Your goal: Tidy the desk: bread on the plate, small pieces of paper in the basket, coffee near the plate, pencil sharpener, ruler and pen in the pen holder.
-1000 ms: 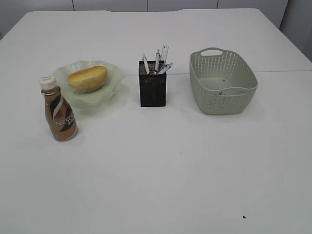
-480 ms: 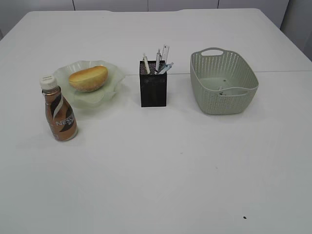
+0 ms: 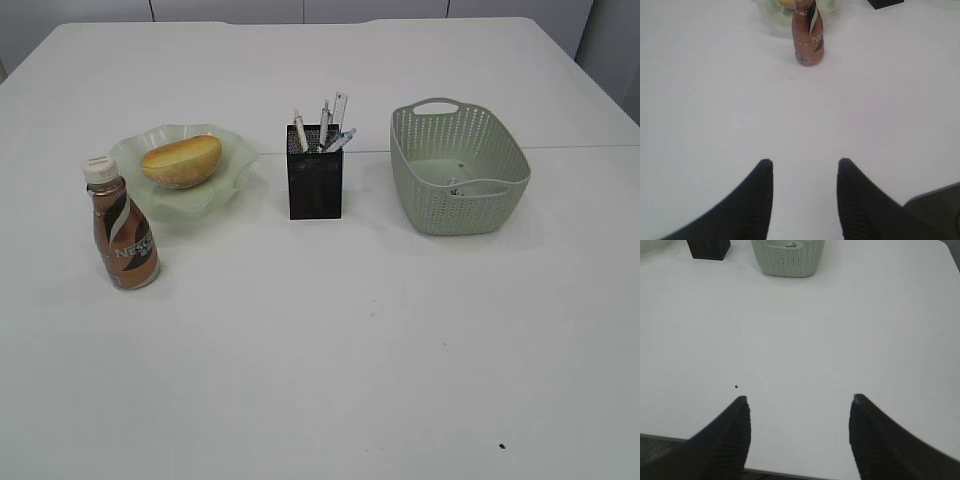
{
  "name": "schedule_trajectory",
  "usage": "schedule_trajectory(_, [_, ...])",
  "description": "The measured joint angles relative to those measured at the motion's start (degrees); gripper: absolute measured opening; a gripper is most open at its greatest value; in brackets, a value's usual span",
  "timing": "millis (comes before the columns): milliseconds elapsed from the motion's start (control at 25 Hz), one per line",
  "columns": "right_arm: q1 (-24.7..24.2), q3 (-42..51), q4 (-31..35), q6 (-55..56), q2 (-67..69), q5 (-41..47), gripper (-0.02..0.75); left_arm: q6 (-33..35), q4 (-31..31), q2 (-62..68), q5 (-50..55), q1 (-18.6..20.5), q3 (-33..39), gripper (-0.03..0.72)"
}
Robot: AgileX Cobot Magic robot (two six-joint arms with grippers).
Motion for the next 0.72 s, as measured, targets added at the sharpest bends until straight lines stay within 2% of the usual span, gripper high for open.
schedule_trajectory(720, [0.0, 0.0, -0.1, 0.0, 0.0, 0.0, 0.486, 0.0, 0.0, 0.0, 0.0, 0.0, 0.0, 0.308])
